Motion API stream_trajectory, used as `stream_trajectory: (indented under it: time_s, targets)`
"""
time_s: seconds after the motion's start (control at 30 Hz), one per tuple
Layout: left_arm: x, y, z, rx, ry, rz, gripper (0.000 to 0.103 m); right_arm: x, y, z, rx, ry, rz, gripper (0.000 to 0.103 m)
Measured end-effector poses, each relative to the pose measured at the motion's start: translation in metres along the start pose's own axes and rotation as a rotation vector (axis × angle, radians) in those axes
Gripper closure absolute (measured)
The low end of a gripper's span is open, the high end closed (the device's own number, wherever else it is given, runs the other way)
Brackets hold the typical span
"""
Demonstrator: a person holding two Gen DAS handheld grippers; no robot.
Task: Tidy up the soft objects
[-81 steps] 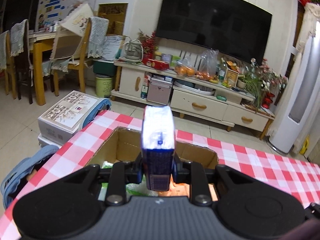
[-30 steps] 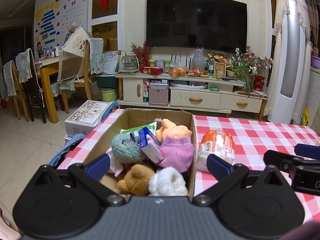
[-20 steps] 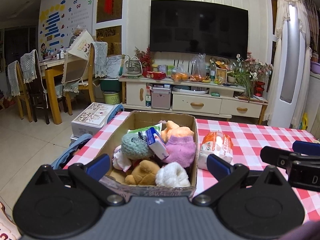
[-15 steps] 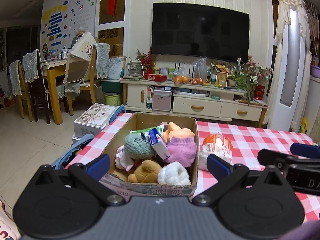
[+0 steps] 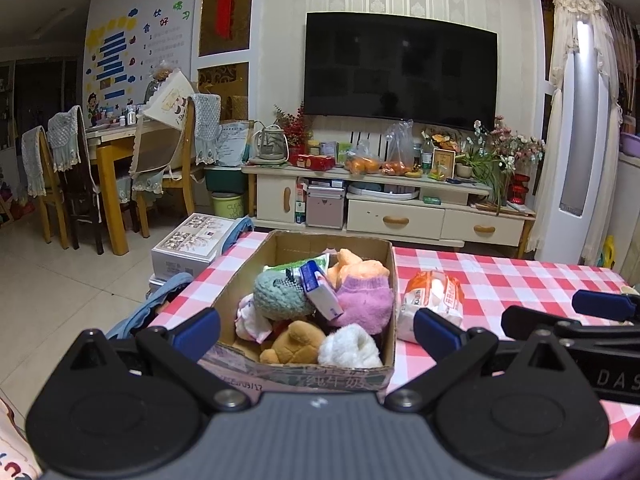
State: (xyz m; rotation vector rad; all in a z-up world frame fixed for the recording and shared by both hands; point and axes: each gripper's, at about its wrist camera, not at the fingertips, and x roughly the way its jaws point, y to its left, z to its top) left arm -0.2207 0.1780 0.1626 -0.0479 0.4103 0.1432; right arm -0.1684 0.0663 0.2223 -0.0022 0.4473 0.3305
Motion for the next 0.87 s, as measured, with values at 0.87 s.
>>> stream_trajectory:
  time_s: [0.87]
  targets:
    - [0.029, -0.025, -0.013, 0.018, 0.081, -0.028, 0.001, 0.014, -0.019, -0.018, 0.045, 0.032, -0.010, 0.000]
